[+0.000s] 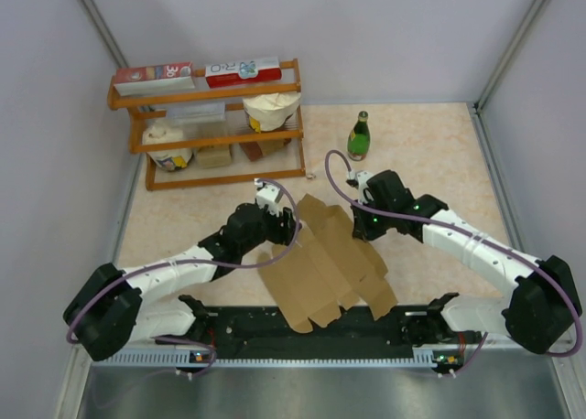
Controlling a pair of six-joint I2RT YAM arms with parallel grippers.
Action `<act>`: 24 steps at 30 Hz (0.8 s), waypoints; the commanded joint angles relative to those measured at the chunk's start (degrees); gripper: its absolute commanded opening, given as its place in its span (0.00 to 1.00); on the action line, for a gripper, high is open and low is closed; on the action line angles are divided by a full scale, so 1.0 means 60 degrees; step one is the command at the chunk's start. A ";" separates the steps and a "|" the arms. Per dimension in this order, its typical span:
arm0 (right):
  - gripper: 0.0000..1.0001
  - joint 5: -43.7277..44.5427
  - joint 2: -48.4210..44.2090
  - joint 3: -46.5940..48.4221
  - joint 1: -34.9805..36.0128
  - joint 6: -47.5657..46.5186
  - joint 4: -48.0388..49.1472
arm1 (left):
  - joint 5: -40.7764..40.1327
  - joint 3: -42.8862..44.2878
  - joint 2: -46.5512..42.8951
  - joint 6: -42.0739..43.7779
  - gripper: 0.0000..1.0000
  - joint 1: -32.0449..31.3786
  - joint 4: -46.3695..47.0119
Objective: Fold the paper box
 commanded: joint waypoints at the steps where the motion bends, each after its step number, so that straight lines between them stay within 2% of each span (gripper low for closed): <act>1: 0.00 0.0202 -0.0028 0.0617 0.0118 -0.0292 -0.0108 | 0.2210 0.0120 0.0586 0.0135 0.59 0.0508 0.0841; 5: 0.00 0.0129 -0.0013 0.0617 0.0133 -0.0380 -0.0152 | 0.3778 0.0339 0.1348 0.0296 0.59 0.1094 0.1207; 9: 0.00 0.0099 -0.0013 0.0646 0.0133 -0.0409 -0.0167 | 0.4703 0.0984 0.2241 0.0823 0.58 0.1373 0.0667; 15: 0.00 -0.0047 0.0001 0.0661 0.0133 -0.0497 -0.0225 | 0.5918 0.1394 0.3208 0.1058 0.59 0.1696 0.1120; 24: 0.00 -0.0120 -0.0013 0.0632 0.0133 -0.0541 -0.0269 | 0.5599 0.2230 0.4279 0.1615 0.59 0.1798 -0.0169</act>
